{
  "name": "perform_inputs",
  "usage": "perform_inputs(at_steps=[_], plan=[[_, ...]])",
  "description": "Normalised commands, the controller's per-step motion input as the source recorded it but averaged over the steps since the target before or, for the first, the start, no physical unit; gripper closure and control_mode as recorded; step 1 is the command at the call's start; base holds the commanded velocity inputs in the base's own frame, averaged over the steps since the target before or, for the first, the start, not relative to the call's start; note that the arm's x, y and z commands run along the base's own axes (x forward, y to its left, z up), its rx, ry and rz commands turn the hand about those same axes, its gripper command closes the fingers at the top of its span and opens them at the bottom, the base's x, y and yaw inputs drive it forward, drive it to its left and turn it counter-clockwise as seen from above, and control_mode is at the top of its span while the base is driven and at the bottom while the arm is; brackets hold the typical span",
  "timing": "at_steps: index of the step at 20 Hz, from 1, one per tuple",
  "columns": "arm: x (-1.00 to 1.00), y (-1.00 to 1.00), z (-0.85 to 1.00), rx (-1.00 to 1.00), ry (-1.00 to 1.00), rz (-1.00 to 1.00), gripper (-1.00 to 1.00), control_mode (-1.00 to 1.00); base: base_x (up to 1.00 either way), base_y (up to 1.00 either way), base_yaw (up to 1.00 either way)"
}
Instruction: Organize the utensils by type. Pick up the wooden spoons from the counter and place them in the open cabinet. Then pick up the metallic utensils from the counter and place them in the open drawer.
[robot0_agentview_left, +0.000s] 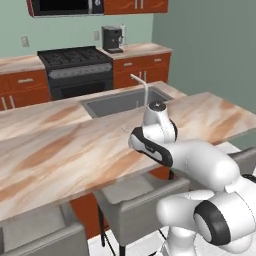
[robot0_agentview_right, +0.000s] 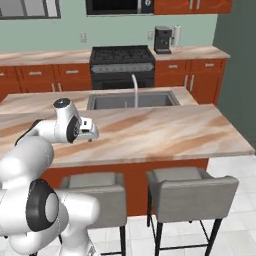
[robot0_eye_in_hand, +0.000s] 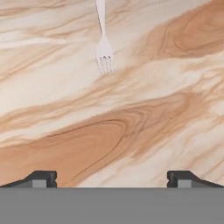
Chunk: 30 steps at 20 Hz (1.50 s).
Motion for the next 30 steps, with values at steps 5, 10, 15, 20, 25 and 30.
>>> perform_inputs(at_steps=[5,10,15,20,25,30], plan=[[0.00,0.00,0.00,0.00,0.00,0.00,-1.00,1.00,0.85,-0.23,0.34],[0.00,0.00,0.00,0.00,0.00,0.00,-1.00,1.00,0.83,-0.23,0.35],[0.00,0.00,0.00,0.00,0.00,0.00,-1.00,1.00,0.82,-0.23,0.28],[0.00,0.00,0.00,0.00,0.00,0.00,-1.00,1.00,0.61,-0.18,0.24],[0.72,-0.27,0.00,0.17,0.33,0.12,-1.00,-1.00,0.00,0.00,0.00],[0.77,-0.36,0.00,0.16,0.34,0.05,-1.00,-1.00,0.00,0.00,0.00]])
